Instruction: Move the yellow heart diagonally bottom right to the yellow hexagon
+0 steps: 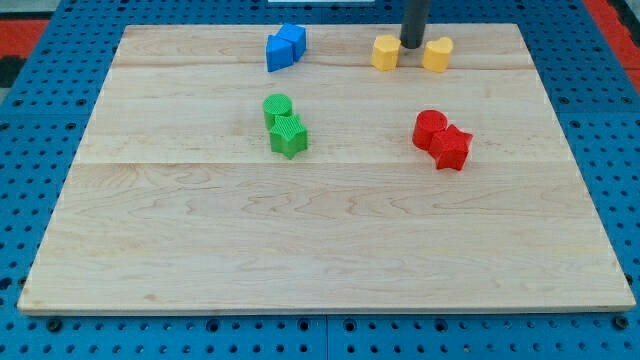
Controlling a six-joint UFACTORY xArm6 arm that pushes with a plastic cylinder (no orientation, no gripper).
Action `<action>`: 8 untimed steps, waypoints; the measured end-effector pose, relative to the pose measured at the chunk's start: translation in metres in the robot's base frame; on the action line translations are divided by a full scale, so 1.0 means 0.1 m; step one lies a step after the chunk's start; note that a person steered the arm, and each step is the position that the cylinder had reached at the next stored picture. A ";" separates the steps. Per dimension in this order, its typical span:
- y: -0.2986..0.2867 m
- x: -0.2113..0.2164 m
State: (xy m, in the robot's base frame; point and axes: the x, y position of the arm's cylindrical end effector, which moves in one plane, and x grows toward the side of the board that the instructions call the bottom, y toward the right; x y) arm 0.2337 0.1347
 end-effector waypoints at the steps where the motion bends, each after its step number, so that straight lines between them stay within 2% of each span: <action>1: -0.29 0.27; 2: -0.70 0.10; 3: -0.71 -0.11; 4: -0.98 -0.11; 5: -0.47 -0.33; 6: 0.37 -0.37; 7: 0.84 -0.10; 8: 0.58 0.20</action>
State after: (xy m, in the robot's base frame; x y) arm 0.2532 0.1927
